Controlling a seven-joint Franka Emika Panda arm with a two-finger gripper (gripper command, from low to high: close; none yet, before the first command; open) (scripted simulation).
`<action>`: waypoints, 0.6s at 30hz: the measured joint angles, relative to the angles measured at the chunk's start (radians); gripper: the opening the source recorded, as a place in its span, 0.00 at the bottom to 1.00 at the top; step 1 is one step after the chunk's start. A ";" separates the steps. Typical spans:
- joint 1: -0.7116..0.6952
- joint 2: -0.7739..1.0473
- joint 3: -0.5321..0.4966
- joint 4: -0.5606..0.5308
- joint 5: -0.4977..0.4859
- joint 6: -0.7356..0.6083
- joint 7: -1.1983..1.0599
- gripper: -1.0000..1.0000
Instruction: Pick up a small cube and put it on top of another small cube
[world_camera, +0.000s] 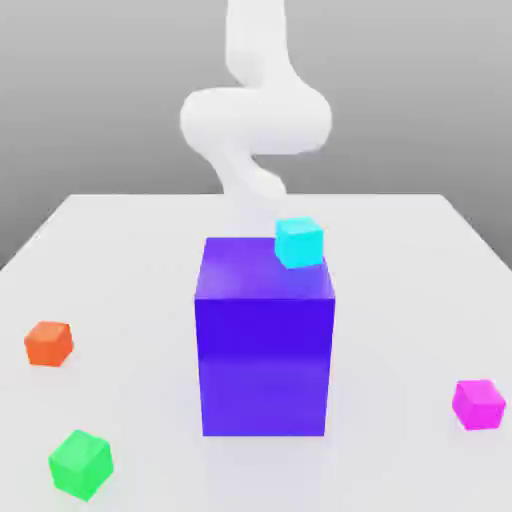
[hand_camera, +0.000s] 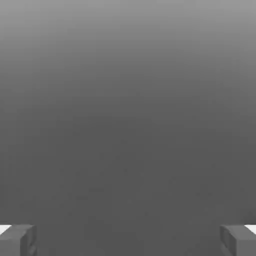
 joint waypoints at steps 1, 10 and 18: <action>0.030 0.039 -0.002 -0.008 0.007 0.017 -0.041 0.50; 0.251 0.370 0.016 -0.079 0.067 0.159 -0.385 0.50; 0.403 0.659 0.093 -0.142 0.066 0.286 -0.650 0.50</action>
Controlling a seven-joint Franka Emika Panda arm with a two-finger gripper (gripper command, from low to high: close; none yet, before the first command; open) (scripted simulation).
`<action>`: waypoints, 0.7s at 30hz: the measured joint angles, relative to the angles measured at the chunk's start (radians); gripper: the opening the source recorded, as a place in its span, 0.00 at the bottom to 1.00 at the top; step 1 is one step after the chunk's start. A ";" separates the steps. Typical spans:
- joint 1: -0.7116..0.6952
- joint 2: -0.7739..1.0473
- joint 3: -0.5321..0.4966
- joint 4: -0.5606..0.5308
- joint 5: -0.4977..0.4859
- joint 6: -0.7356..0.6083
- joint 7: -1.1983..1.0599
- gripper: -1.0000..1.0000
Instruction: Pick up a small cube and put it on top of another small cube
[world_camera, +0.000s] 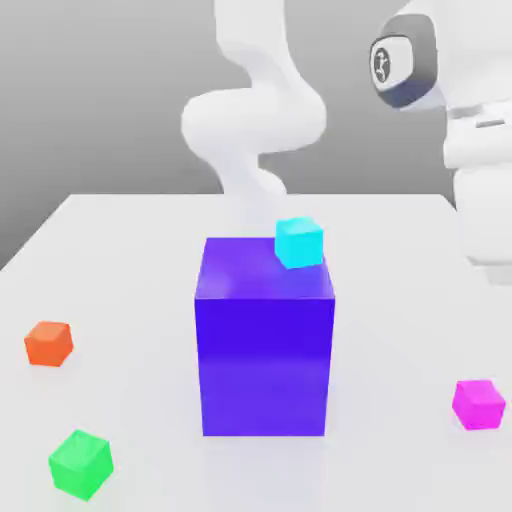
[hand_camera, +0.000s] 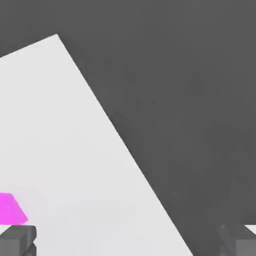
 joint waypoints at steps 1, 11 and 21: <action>0.025 0.036 0.009 -0.008 -0.010 0.016 -0.026 0.50; 0.146 0.398 0.007 -0.035 -0.184 0.218 -0.120 0.50; 0.156 0.437 -0.003 -0.028 -0.196 0.247 -0.112 0.00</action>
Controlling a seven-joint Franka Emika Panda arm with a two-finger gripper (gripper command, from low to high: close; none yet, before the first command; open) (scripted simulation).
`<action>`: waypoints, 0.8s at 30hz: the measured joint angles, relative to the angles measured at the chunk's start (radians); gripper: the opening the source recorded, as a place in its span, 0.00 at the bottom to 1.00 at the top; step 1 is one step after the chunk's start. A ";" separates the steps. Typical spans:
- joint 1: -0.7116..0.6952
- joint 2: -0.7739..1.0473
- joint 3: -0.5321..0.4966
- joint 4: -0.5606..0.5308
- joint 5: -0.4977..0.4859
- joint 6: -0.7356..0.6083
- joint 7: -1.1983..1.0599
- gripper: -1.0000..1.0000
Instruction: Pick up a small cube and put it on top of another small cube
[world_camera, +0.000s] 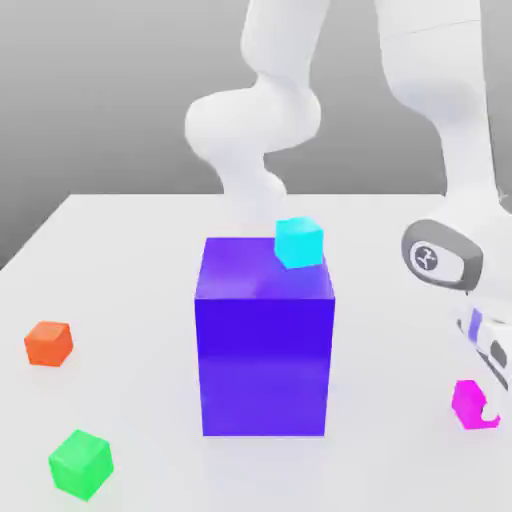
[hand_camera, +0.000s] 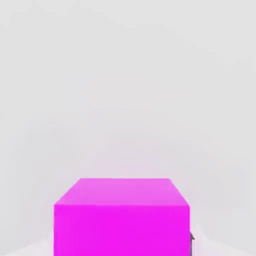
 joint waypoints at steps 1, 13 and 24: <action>-0.003 -0.030 0.005 -0.006 0.010 -0.023 -0.007 0.00; -0.291 -0.200 -0.149 0.030 0.188 -0.195 -0.170 0.00; -0.594 -0.209 -0.402 0.040 0.260 -0.246 -0.319 0.00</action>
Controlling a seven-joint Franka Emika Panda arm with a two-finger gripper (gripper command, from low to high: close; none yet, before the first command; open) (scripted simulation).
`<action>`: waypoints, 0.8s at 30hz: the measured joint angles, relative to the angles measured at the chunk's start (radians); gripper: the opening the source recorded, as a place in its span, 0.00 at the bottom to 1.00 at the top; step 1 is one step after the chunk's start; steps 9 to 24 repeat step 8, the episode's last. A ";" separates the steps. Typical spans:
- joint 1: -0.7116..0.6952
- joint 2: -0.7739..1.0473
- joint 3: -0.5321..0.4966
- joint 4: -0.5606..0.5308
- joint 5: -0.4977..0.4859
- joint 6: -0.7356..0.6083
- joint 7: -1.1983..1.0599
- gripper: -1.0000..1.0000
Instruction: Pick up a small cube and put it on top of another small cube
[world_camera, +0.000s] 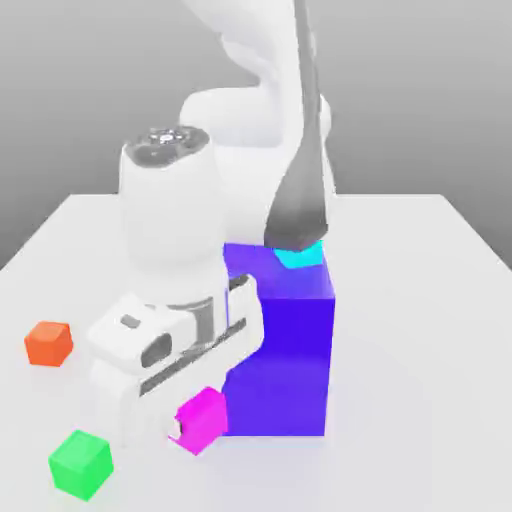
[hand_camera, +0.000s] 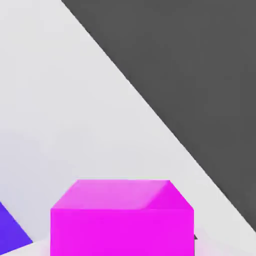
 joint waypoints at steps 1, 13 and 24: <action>-0.038 0.038 -0.010 0.012 0.025 0.017 -0.029 0.00; -0.112 0.134 0.006 0.037 0.092 0.075 -0.090 1.00; -0.112 0.134 0.006 0.037 0.092 0.075 -0.090 1.00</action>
